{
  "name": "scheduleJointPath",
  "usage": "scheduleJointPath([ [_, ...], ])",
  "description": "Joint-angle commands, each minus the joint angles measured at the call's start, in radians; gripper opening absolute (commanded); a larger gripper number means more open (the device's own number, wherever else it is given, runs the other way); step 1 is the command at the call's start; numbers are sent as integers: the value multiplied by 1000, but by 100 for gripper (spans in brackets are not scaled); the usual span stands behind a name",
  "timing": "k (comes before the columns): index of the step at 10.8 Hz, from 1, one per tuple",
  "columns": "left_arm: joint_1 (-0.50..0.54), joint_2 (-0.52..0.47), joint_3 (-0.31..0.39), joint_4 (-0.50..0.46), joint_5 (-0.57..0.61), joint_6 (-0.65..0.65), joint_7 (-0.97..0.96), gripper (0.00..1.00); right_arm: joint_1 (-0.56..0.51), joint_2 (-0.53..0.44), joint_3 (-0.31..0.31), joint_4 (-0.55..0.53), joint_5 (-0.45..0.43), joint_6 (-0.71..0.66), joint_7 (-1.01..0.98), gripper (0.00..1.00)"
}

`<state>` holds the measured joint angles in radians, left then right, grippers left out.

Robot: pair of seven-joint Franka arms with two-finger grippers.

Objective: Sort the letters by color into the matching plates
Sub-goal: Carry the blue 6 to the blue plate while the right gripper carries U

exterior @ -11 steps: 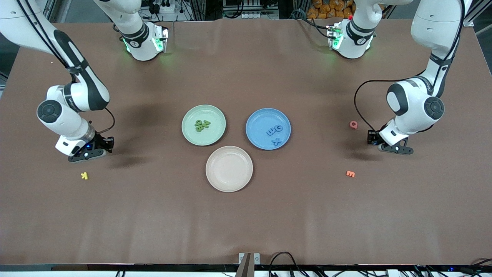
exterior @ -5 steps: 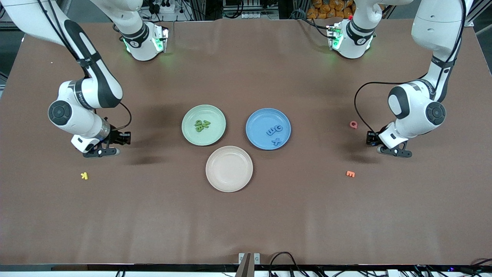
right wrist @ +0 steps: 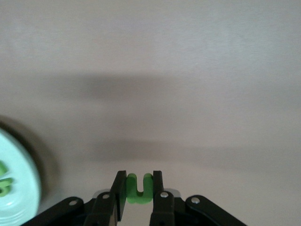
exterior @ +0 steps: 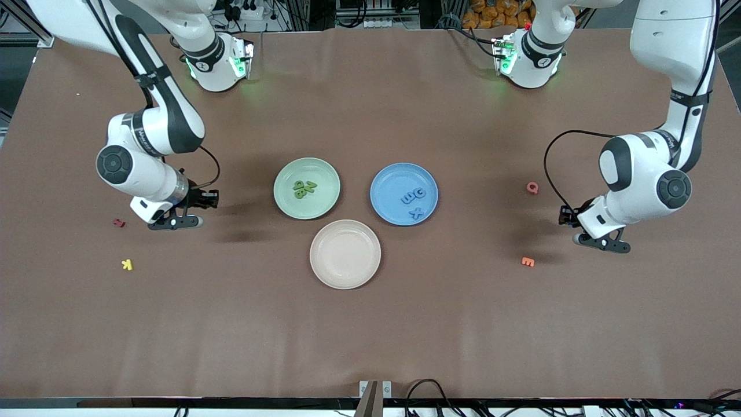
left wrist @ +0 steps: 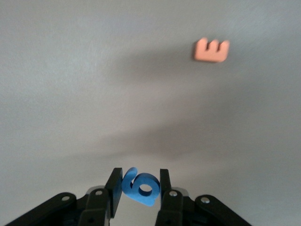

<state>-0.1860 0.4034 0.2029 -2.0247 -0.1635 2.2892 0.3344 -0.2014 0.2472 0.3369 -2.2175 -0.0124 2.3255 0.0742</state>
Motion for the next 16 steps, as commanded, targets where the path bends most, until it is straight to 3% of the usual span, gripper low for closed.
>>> scheduleJointPath([
  [1, -41, 0, -25, 112, 42, -149, -153, 0, 88, -40, -15, -11, 87, -25, 45, 15],
  [8, -107, 2, -163, 198, 42, -226, -365, 0, 296, -23, -15, -5, 91, -21, 266, 15],
  [12, -148, 0, -261, 215, 47, -238, -493, 0, 422, 46, -19, 64, 89, -25, 390, 15],
  [15, -196, 14, -359, 239, 157, -237, -719, 0, 464, 73, -35, 91, 88, -23, 407, 16],
  [16, -198, 24, -396, 247, 171, -231, -779, 0, 462, 75, -36, 94, 88, -24, 407, 49],
])
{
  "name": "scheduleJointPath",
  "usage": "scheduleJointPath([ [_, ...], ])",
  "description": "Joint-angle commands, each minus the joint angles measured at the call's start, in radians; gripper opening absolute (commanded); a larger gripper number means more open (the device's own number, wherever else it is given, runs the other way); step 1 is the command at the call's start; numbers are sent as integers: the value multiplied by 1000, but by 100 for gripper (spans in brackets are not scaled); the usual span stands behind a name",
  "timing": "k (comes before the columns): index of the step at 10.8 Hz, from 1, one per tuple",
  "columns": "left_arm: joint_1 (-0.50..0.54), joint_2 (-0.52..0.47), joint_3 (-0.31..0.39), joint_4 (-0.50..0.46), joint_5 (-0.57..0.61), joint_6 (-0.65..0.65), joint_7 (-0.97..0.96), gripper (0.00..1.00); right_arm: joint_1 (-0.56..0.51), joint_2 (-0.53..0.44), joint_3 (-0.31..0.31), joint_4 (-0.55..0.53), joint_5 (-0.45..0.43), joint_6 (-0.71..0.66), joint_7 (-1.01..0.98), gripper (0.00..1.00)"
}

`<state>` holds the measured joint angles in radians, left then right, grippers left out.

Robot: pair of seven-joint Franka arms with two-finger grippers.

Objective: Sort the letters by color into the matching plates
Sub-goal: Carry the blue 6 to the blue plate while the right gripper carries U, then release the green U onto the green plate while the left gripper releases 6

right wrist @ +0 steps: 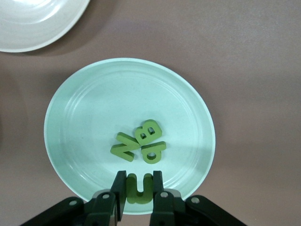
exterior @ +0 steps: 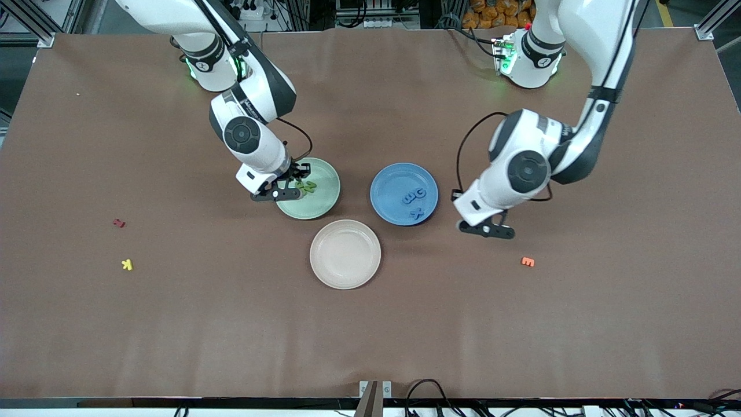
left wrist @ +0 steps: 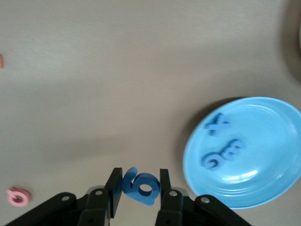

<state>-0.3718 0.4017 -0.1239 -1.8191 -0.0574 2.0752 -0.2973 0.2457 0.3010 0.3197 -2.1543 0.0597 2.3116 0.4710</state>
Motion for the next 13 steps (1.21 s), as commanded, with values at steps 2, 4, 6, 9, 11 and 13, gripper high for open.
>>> scheduleJointPath([
  [2, -18, 67, -108, 95, 63, -12, -219, 0, 14, 20, -24, 31, 15, -12, 8, 100],
  [4, -26, 104, -148, 119, 64, -12, -313, 0, 14, 17, -43, 34, 12, -15, 5, 100],
  [6, -50, 111, -154, 119, 62, -10, -348, 0, 7, 3, -66, 36, 2, -41, -3, 100],
  [9, -62, 127, -172, 153, 54, -10, -393, 19, -19, -6, -135, 57, -34, -44, -113, 100],
  [11, -65, 123, -192, 155, 62, -10, -451, 100, -60, -5, -186, 88, -37, -70, -204, 100],
  [13, -62, 117, -192, 170, 57, -10, -457, 100, -89, -3, -270, 149, -43, -130, -305, 100],
])
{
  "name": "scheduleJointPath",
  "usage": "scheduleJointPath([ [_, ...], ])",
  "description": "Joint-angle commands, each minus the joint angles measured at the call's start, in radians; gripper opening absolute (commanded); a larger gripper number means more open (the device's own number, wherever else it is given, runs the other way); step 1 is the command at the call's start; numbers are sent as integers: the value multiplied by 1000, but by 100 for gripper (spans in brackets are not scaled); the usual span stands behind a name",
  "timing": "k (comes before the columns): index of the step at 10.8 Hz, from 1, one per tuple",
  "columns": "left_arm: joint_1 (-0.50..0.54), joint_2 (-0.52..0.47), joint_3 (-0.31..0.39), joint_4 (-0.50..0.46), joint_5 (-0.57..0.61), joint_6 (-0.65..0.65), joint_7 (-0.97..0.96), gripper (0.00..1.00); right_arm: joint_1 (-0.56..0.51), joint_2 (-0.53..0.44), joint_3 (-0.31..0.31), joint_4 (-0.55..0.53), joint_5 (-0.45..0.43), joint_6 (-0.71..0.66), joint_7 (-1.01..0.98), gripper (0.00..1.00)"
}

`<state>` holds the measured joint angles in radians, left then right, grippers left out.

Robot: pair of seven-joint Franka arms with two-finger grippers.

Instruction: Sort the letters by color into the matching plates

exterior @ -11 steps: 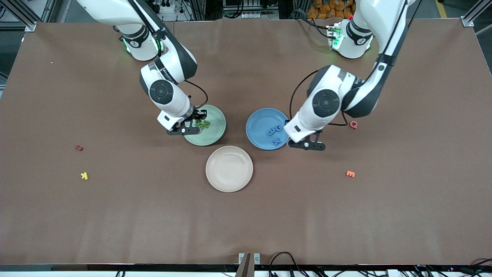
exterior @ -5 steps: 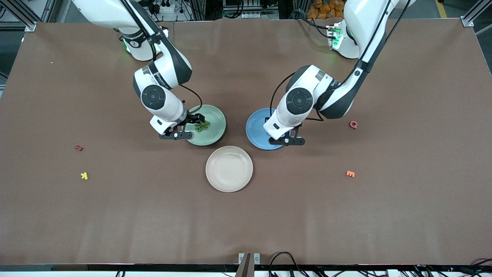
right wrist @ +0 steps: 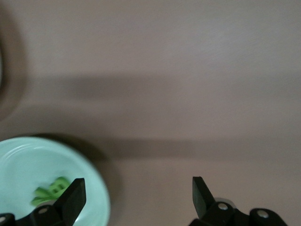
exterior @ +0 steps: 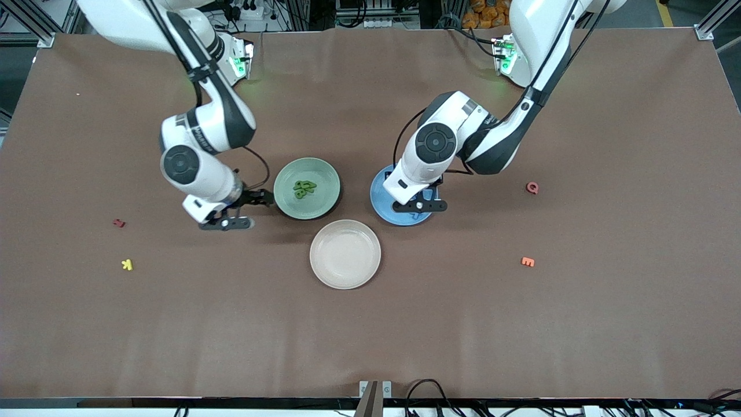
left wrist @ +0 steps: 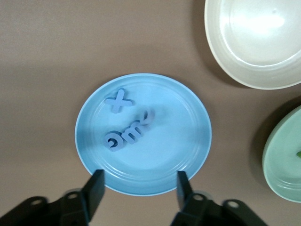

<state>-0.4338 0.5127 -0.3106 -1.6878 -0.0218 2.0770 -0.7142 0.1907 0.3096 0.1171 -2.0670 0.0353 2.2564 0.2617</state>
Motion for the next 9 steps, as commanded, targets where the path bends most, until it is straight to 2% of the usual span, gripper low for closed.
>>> scheduleJointPath([
  [1, 1, 1, -5, 58, 17, -18, -45, 100, -60, -7, -89, 109, -32, -127, -120, 100],
  [3, 10, -23, -4, 60, 25, -20, -54, 100, -137, -1, -93, 192, -52, -193, -144, 100],
  [6, 47, -51, 7, 82, 31, -26, -45, 100, -227, -6, -103, 235, -55, -196, -232, 100],
  [9, 93, -78, 22, 99, 48, -26, 5, 100, -232, -12, -165, 280, -66, -248, -239, 100],
])
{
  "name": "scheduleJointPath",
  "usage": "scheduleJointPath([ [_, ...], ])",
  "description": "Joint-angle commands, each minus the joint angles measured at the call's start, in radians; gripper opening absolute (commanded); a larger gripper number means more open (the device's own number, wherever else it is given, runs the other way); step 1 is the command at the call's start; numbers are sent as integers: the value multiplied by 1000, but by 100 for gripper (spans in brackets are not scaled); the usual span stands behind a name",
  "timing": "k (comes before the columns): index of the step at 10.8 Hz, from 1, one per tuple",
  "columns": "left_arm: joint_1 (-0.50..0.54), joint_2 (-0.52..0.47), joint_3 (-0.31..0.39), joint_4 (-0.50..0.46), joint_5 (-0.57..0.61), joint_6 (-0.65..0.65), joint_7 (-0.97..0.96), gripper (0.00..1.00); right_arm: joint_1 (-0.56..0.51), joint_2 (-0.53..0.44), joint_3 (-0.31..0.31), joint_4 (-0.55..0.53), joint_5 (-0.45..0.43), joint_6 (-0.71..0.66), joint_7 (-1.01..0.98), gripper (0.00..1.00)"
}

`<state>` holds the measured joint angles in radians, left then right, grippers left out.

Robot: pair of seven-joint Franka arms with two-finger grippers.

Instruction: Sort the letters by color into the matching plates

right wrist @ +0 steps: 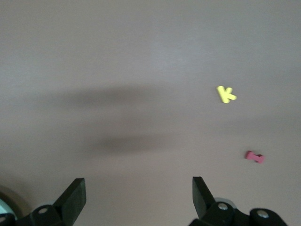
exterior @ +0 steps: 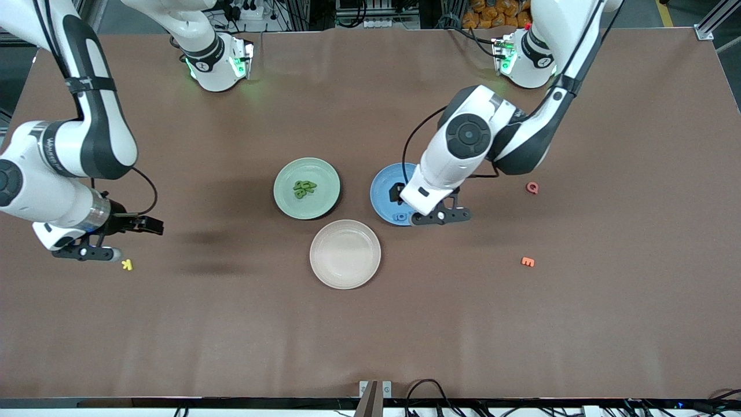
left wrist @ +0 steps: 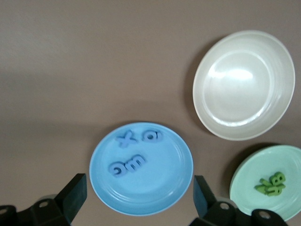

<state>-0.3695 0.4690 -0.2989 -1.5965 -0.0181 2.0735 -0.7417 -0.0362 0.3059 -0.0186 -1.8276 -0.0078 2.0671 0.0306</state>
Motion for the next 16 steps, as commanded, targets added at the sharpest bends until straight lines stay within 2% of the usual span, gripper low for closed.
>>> scheduleJointPath([
  [1, 32, -53, 32, 6, 68, -24, 76, 100, -10, -8, -30, 56, -34, -77, -8, 100],
  [4, 37, -105, 76, 29, 72, -126, 96, 100, -10, -28, -46, 109, -40, -135, -8, 100],
  [6, 64, -174, 75, 33, 70, -226, 143, 100, -10, -33, -49, 219, -40, -285, 0, 100],
  [8, 115, -239, 76, 33, 66, -265, 255, 100, -10, -94, -53, 252, -38, -367, 2, 100],
  [9, 124, -254, 102, 36, 55, -297, 257, 100, -11, -123, -53, 260, -37, -392, 0, 100],
  [11, 153, -263, 126, 111, 46, -399, 257, 100, -11, -146, -58, 342, -37, -509, -1, 100],
  [13, 205, -265, 127, 135, 24, -467, 257, 100, -10, -168, -58, 421, -28, -620, -5, 100],
  [15, 207, -265, 197, 148, 21, -490, 287, 100, -7, -218, -58, 422, -17, -651, -3, 100],
  [16, 215, -266, 204, 148, 23, -490, 342, 100, -1, -240, -55, 422, -15, -676, -3, 100],
])
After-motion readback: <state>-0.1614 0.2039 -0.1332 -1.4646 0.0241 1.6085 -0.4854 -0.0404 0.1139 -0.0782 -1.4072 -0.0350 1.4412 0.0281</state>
